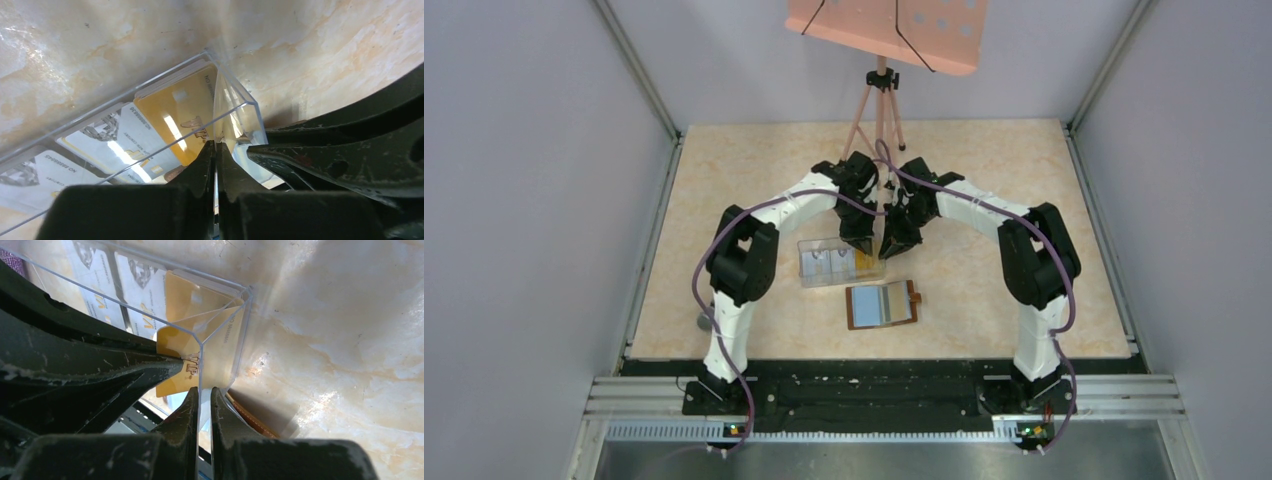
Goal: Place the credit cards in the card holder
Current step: Pick up the credit card from the storage box.
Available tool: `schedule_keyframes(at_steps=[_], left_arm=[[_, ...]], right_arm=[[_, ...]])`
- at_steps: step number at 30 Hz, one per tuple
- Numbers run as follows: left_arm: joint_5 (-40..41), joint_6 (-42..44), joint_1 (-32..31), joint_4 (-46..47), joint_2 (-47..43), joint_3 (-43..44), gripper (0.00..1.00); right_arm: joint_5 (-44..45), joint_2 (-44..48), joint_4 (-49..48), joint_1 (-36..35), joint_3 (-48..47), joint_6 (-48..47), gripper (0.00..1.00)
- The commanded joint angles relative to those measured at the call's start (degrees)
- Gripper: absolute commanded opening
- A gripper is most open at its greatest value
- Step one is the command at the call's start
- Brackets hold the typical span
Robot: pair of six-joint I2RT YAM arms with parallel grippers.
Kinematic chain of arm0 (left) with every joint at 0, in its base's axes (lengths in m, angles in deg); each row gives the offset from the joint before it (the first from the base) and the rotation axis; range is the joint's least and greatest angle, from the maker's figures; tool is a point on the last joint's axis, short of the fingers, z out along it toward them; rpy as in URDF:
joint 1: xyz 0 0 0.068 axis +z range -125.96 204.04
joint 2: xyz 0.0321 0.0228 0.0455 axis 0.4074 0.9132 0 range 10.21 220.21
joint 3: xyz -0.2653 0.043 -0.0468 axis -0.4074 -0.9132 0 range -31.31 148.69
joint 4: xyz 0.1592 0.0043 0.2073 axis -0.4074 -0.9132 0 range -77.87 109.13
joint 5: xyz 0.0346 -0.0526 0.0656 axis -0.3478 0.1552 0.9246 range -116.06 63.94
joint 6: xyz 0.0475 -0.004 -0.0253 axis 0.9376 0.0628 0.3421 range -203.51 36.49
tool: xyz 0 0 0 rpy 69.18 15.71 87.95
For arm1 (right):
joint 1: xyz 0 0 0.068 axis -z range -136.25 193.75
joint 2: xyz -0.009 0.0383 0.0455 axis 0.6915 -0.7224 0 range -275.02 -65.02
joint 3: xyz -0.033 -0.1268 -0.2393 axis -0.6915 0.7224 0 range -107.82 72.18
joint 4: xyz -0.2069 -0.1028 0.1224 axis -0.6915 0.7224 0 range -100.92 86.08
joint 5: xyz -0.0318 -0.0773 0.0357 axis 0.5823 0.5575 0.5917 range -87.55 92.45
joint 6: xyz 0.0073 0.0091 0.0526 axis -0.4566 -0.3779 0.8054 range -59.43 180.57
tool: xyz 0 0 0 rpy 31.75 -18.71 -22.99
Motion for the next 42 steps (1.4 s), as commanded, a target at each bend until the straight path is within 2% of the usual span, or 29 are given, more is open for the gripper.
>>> schedule_keyframes(at_steps=[1,7,8,9,13,16,19,23,30,35,37,38,42], left_arm=[[0.29,1.0,-0.41,-0.93,-0.99,1.09,0.0],[-0.87,-1.68,0.31,5.0,-8.62,-4.55,0.0],[-0.91,-2.36,0.58,6.21,-10.41,-5.85,0.0],[-1.31,-2.89,0.86,7.47,-12.38,-7.28,0.0],[-3.08,-4.58,2.5,12.17,-19.13,-12.29,0.0],[-5.16,-5.58,3.85,14.94,-23.13,-15.1,0.0],[-9.42,-7.03,5.2,18.35,-25.81,-17.76,0.0],[-16.79,-10.91,6.91,26.27,-28.71,-22.24,0.0],[-31.1,-20.28,8.15,44.13,-30.92,-29.18,0.0],[-33.69,-21.45,8.15,47.06,-31.67,-29.95,0.0],[-34.25,-21.55,8.14,46.94,-31.42,-30.03,0.0],[-34.17,-21.55,8.14,46.87,-31.63,-30.28,0.0],[-32.31,-21.51,8.14,47.11,-33.62,-31.22,0.0]], right_arm=[[-3.83,3.76,-0.85,-0.72,-0.19,0.01,0.0],[-3.2,5.96,-0.99,-0.62,-0.99,-0.22,0.02],[-3.11,6.74,-1.28,-0.55,-0.91,-0.3,0.09],[-3.23,7.7,-1.91,-0.45,-0.55,-0.2,0.21],[-4.75,12.5,-5.44,0.61,2.19,0.97,0.49],[-6.78,16.62,-8.46,1.69,4.6,1.86,0.63],[-10.88,19.61,-12.15,3.08,7.43,3.47,0.69],[-18.18,22.51,-20.5,5.61,12.54,8.07,0.68],[-26.98,22.69,-30.03,6.42,18.05,13.99,0.55],[-28.64,22.16,-33.23,6.46,18.5,16.35,0.48],[-29.88,22.05,-35.58,6.49,18.81,18.01,0.36],[-30.45,22.04,-36.61,6.51,19.01,18.71,0.33],[-28.75,23.32,-34.18,6.65,19.54,17.43,0.33]])
